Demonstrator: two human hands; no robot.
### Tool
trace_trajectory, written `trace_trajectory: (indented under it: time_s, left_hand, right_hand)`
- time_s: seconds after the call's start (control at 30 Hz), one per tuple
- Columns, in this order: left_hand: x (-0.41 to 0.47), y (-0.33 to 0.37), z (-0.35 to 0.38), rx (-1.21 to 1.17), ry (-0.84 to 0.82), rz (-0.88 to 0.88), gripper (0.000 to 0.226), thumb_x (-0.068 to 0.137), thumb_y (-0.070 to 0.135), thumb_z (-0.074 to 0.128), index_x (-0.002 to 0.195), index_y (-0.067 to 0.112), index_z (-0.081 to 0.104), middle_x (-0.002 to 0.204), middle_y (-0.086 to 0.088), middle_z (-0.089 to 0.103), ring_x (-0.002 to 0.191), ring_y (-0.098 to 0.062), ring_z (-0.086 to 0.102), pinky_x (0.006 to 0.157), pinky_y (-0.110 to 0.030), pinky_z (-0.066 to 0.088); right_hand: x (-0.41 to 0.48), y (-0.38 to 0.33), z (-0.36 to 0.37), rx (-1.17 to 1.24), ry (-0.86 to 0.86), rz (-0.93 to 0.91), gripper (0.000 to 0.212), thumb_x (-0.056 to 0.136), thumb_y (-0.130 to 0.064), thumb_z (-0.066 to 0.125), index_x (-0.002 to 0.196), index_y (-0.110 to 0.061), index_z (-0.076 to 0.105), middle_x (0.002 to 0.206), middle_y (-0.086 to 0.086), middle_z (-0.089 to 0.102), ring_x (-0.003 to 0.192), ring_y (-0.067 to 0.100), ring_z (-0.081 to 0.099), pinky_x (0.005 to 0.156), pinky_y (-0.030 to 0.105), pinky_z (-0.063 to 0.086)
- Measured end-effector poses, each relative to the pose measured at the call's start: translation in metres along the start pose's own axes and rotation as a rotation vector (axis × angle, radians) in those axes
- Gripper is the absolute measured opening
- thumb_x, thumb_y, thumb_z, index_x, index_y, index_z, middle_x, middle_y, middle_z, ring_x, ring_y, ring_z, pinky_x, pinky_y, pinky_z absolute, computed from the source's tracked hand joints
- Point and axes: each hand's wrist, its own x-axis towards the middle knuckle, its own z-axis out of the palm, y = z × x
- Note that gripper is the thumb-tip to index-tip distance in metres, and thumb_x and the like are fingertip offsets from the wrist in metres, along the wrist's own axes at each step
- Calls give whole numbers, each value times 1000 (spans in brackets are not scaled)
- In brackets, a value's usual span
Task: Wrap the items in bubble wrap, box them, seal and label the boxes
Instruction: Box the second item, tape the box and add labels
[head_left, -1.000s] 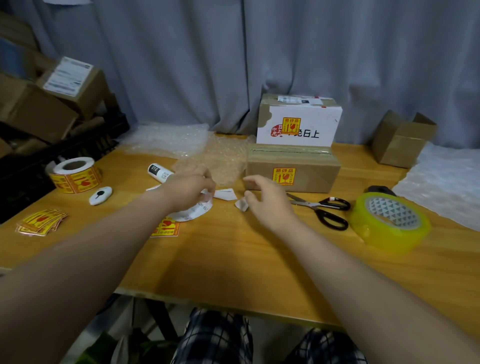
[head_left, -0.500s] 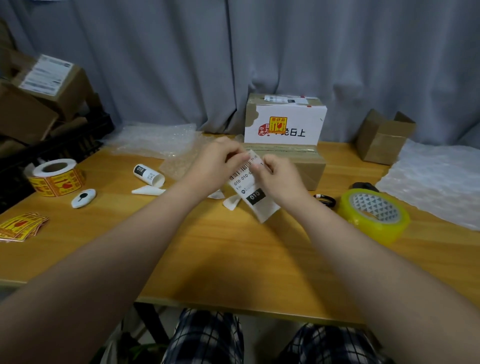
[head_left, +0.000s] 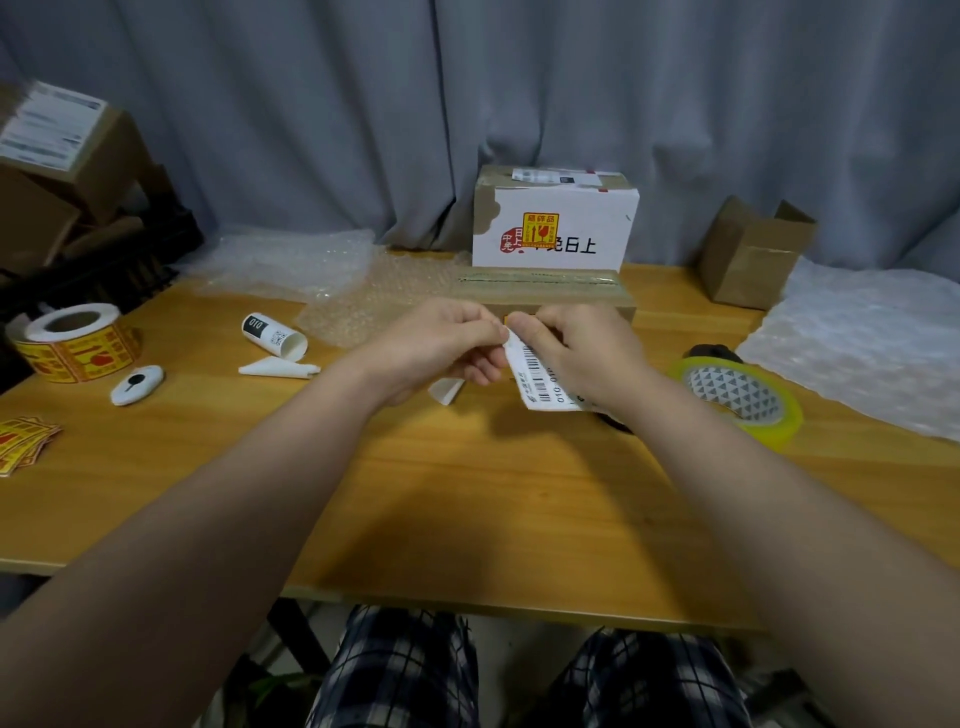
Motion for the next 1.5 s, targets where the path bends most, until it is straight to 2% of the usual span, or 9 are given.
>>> trace_trajectory:
  time_s: [0.07,0.17,0.27,0.37,0.5,0.73,1.07,1.33,1.5]
  left_hand:
    - [-1,0,5,-22,-34,-4,17,91,3,52,77,7,59,63,-2,65,55,-10,59,54,-18,50]
    - [-2,-4,10,-85,5,69,18,91,1,51,76,10,58,65,-1,64,60,-10,59,58,-18,50]
    - [-1,-10,16,-173,128,149,17,91,3,54,77,11,58,74,-3,63,73,-12,62,71,-22,53]
    - [1,-16,22,-250,224,204,14,91,3,54,79,9,58,82,-8,62,84,-17,62,84,-30,53]
    - [0,-25,30,-296,263,230,10,91,4,56,83,8,61,86,-7,64,86,-17,61,85,-27,51]
    - [2,-30,37,-389,282,200,10,89,5,59,84,10,66,87,-8,67,84,-14,65,79,-20,53]
    - [2,-29,37,-439,303,176,13,88,5,61,79,13,66,81,-5,67,81,-13,63,78,-20,53]
    - [1,-32,37,-421,345,195,6,88,3,61,86,7,66,84,-10,66,83,-16,62,80,-21,53]
    - [-1,-31,36,-375,384,196,6,88,3,60,85,6,65,81,-9,65,79,-17,60,81,-26,51]
  right_hand:
    - [1,4,4,-127,47,-41,54,97,-55,33,66,-18,56,66,-8,56,69,15,49,81,31,31]
    - [1,10,14,-201,303,-60,39,93,-55,40,89,-21,58,96,-4,55,97,16,47,88,33,22]
    - [-2,9,22,105,482,-190,24,89,-36,56,93,-15,67,99,2,61,99,16,52,88,31,34]
    - [-8,0,23,609,340,-159,11,88,-18,65,96,-15,73,94,1,69,92,13,63,79,26,51]
    - [-16,0,24,873,250,-80,18,87,-6,66,103,-14,70,94,2,71,89,12,69,78,21,54]
    - [-18,6,25,843,264,-54,21,87,-6,66,98,-23,70,92,-9,70,91,13,69,85,33,56]
    - [-15,9,29,862,260,-22,15,87,-7,66,99,-14,72,95,7,73,92,22,70,86,46,55]
    - [-14,5,32,861,265,-28,20,86,-4,66,102,-16,70,94,2,71,92,18,69,86,43,56]
    - [-14,1,32,863,263,-29,22,86,-2,65,104,-14,69,97,6,71,93,21,70,86,43,56]
